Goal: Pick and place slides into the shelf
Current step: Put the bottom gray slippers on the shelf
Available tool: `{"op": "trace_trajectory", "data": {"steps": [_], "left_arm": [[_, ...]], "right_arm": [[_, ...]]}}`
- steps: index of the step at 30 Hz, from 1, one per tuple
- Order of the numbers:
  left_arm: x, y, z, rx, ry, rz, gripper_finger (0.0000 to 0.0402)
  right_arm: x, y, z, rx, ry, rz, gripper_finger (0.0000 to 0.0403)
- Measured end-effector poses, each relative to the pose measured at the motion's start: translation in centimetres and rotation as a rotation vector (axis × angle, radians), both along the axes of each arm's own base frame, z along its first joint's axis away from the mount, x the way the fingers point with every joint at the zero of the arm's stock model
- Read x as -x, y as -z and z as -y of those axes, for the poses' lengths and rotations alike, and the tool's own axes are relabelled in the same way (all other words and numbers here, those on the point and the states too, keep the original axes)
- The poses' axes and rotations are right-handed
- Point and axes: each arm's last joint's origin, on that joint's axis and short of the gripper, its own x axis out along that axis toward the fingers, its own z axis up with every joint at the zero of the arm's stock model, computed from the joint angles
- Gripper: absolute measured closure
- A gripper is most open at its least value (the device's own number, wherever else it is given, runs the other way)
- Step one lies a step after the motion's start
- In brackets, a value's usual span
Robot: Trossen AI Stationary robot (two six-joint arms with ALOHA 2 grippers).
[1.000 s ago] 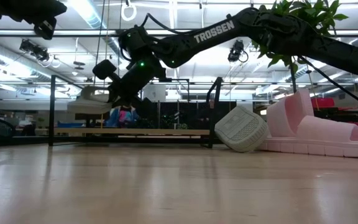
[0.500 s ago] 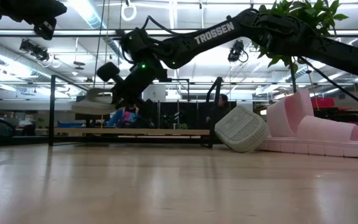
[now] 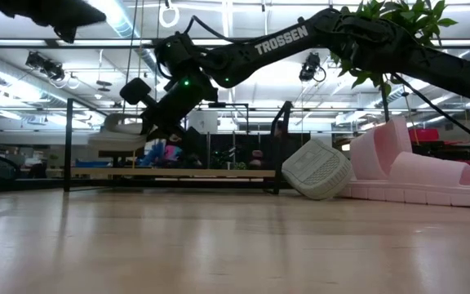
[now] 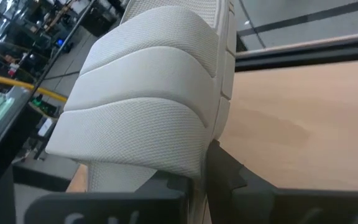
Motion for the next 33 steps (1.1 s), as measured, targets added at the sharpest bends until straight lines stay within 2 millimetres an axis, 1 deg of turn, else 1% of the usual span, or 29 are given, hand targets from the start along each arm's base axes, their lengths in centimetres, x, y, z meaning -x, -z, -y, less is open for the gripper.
{"op": "trace_trajectory", "data": {"steps": [4,7,9,12,16,19,28,33], "left_arm": [[-2.1,-0.5,-0.3,-0.066,-0.139,-0.235,0.037],[-3.6,-0.5,-0.3,-0.084,-0.168,-0.395,0.0371],[-4.4,-0.3,-0.2,-0.082,-0.169,-0.45,0.0373],[-5.0,0.0,0.0,-0.091,-0.175,-0.478,0.038],[-4.7,0.3,0.1,-0.119,-0.201,-0.519,0.0388],[-4.3,0.2,0.2,-0.104,-0.198,-0.51,0.039],[-3.3,-0.4,0.5,-0.087,-0.188,-0.451,0.0382],[-3.2,-0.4,0.5,-0.086,-0.189,-0.447,0.039]], "right_arm": [[-0.1,-0.1,-0.3,-0.002,-0.023,0.0,0.0375],[-0.1,-0.1,-0.4,0.012,-0.032,-0.006,0.0375],[-0.1,-0.1,-0.4,0.013,-0.031,-0.006,0.0375],[-0.1,-0.2,-0.4,0.012,-0.025,-0.004,0.0375],[-0.1,-0.2,-0.4,0.023,-0.03,-0.011,0.0375],[-0.1,-0.2,-0.4,0.028,-0.028,-0.015,0.0375],[0.3,-0.2,0.7,0.003,0.057,0.005,0.0375],[0.6,0.4,0.6,0.007,0.116,-0.054,0.0375]]}}
